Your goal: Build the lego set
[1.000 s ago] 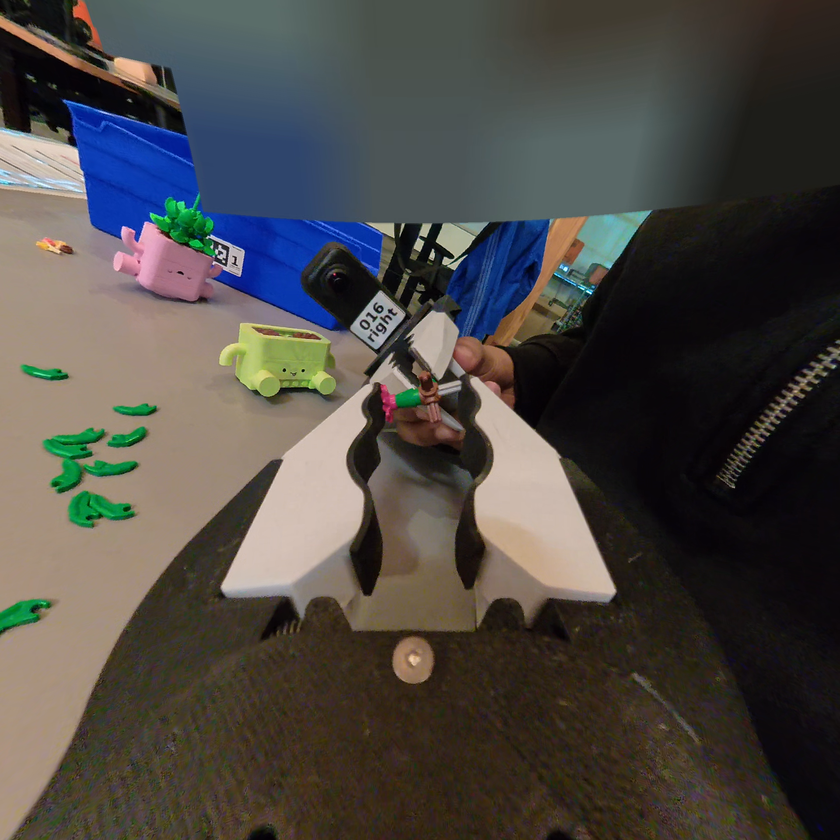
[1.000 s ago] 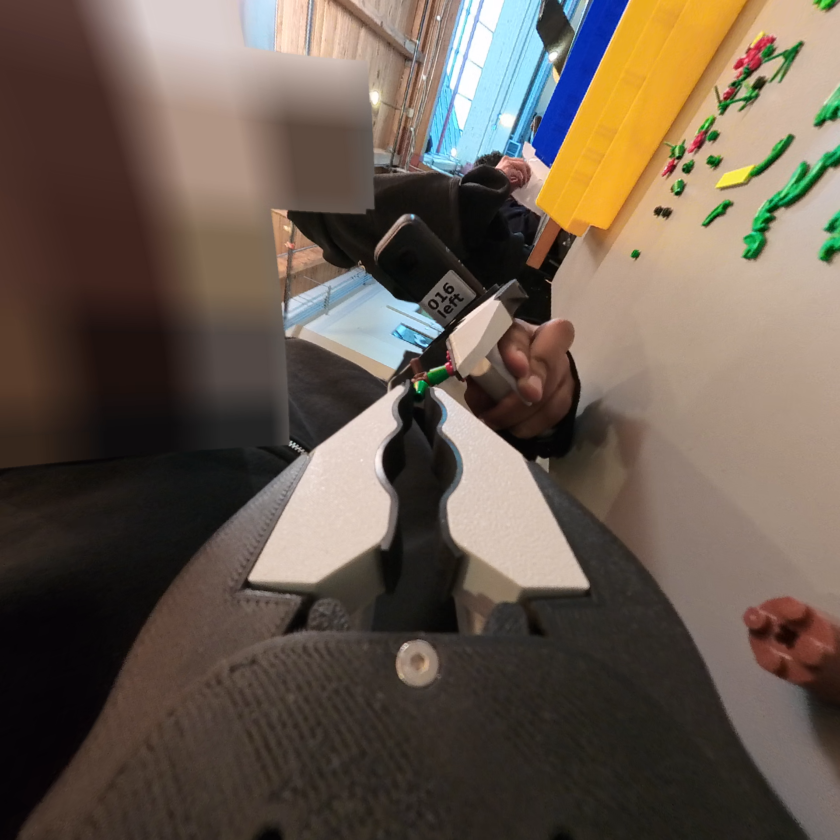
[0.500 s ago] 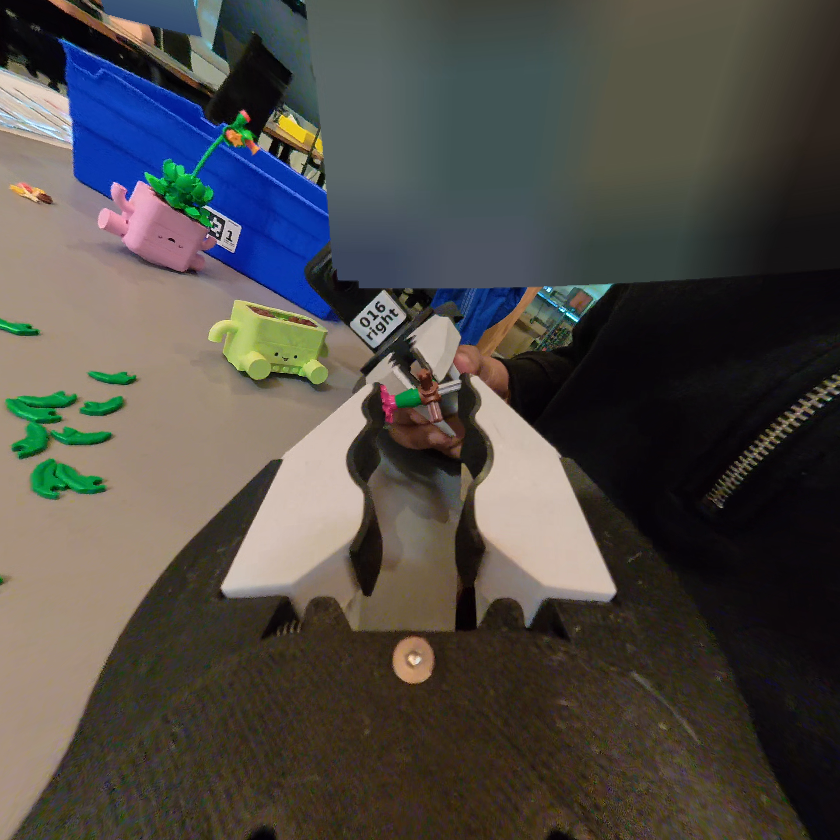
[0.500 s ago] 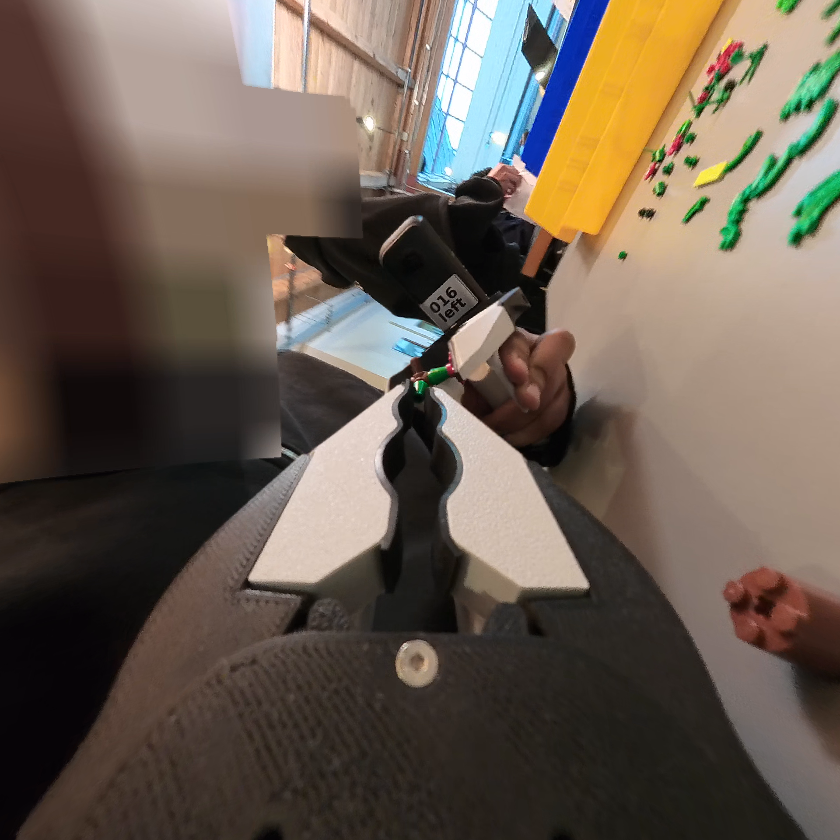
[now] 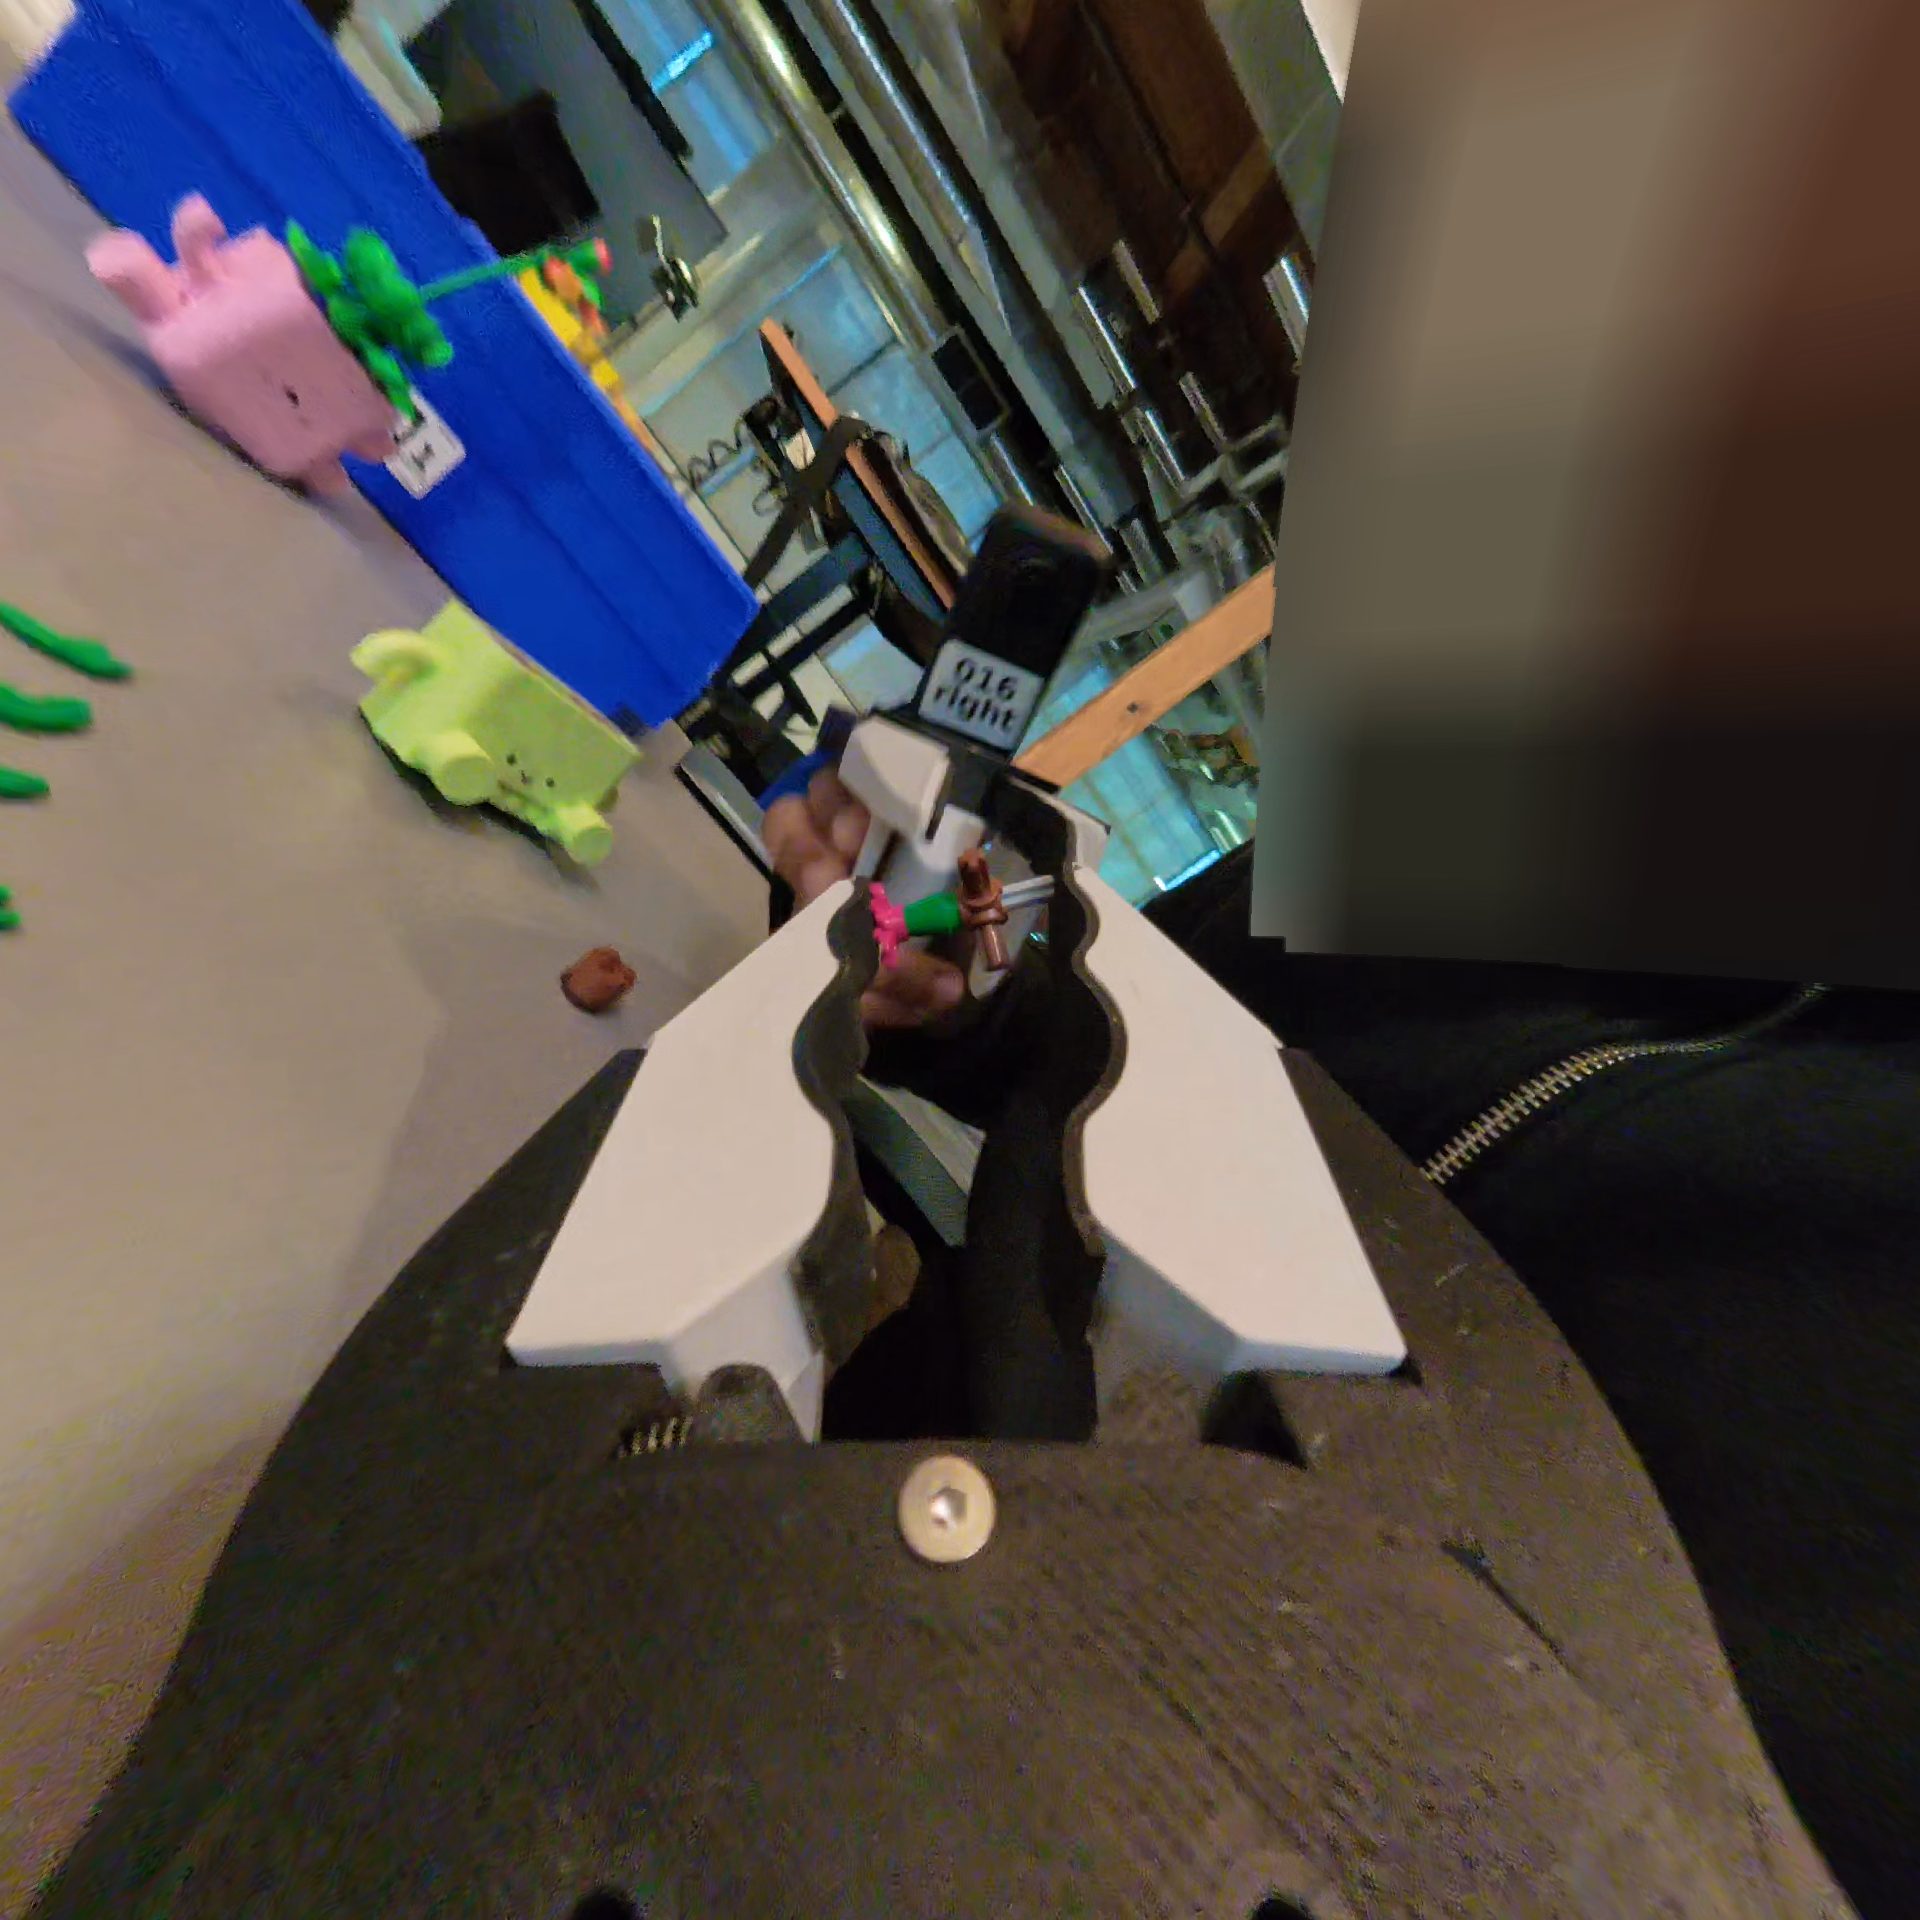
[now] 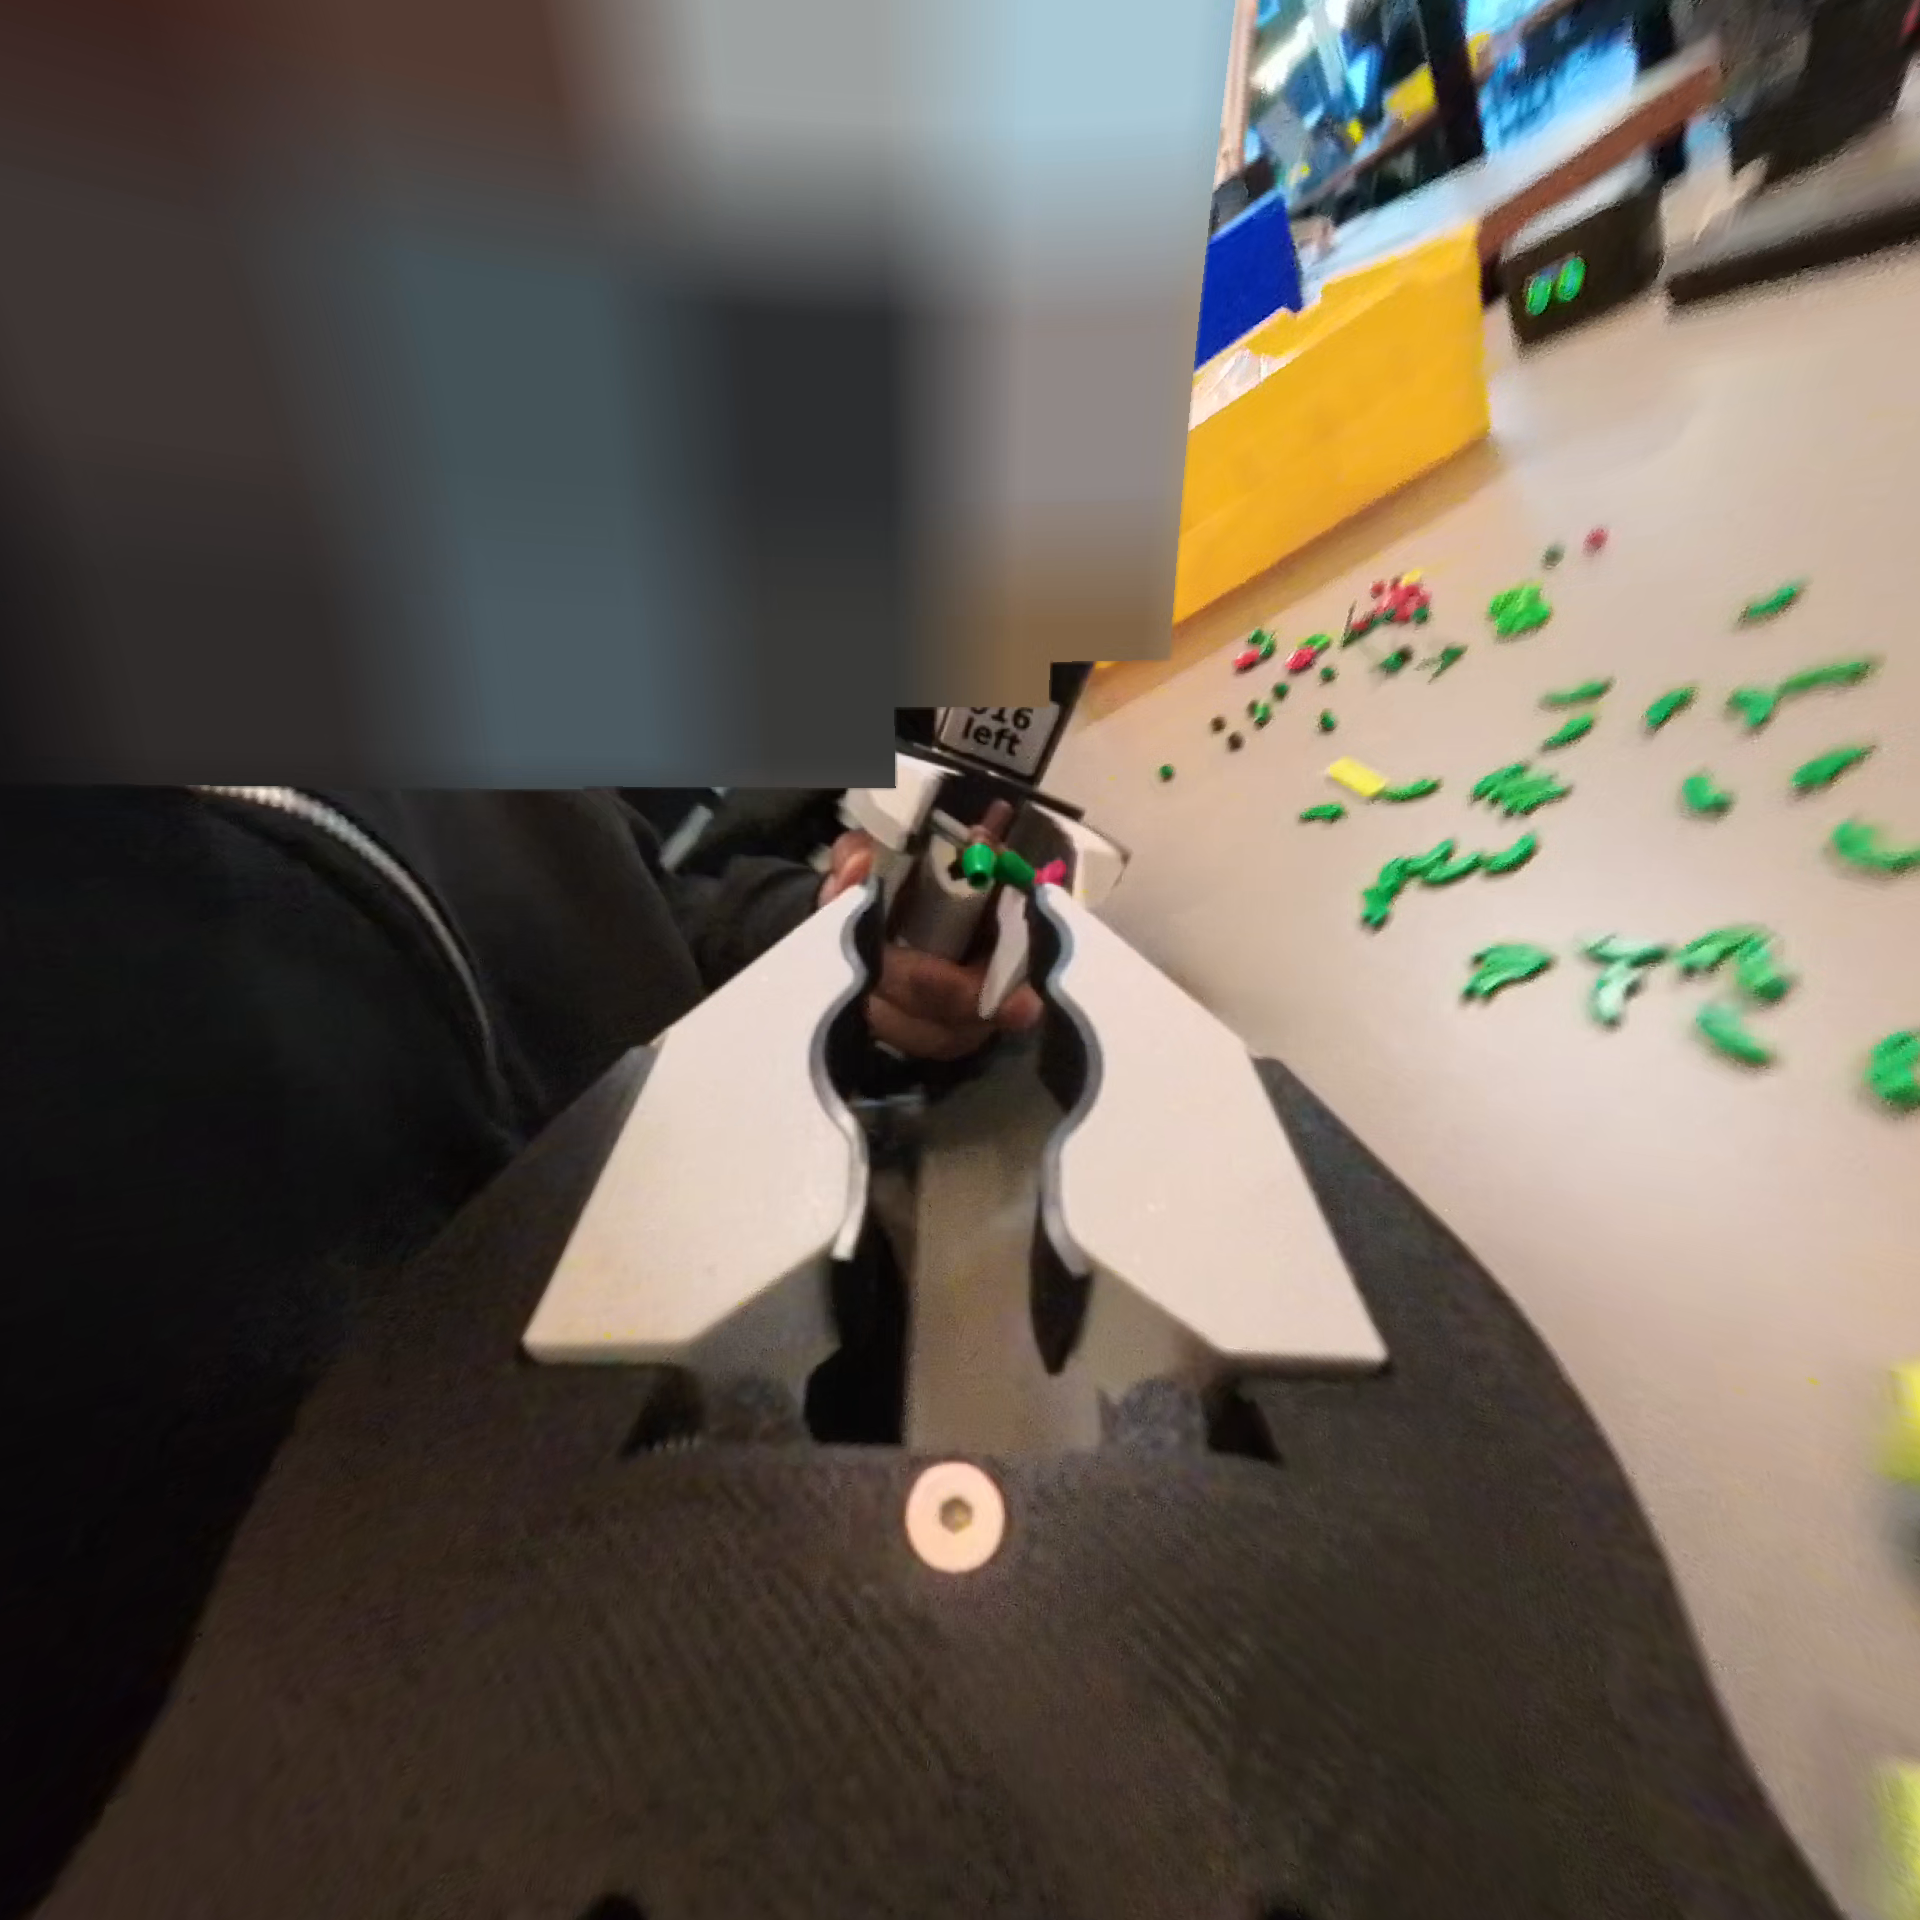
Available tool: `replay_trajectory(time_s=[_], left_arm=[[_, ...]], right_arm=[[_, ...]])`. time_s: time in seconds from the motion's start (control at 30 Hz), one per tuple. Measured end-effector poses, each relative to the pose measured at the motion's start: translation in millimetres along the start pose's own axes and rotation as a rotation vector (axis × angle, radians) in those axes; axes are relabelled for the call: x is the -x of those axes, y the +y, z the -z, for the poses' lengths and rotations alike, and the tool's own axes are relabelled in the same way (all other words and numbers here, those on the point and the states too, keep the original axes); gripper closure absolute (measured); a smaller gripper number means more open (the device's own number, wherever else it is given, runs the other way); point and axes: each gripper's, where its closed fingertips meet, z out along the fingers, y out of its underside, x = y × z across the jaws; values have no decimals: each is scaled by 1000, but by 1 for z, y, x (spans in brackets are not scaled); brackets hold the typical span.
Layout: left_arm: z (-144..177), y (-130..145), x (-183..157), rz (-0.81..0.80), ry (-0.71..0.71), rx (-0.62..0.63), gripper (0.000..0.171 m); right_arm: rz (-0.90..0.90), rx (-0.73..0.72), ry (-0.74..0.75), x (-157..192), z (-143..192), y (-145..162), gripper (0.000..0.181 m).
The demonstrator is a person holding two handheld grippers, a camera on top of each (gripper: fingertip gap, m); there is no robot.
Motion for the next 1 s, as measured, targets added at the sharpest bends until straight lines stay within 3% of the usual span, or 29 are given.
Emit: replay_trajectory(time_s=[0.2,0.3,0.6,0.8,1.0], left_arm=[[1,32,-6,81,72,242,140],[3,49,-10,82,111,399,140],[3,89,-34,284,329,743,140],[3,92,-39,374,380,795,140],[2,90,-38,379,376,781,140]], right_arm=[[580,58,1,13,10,-2,163],[708,182,-97,18,10,17,159],[595,432,-517,53,1,59,150],[606,473,-651,68,-4,68,159],[581,483,-670,66,-4,67,161]])
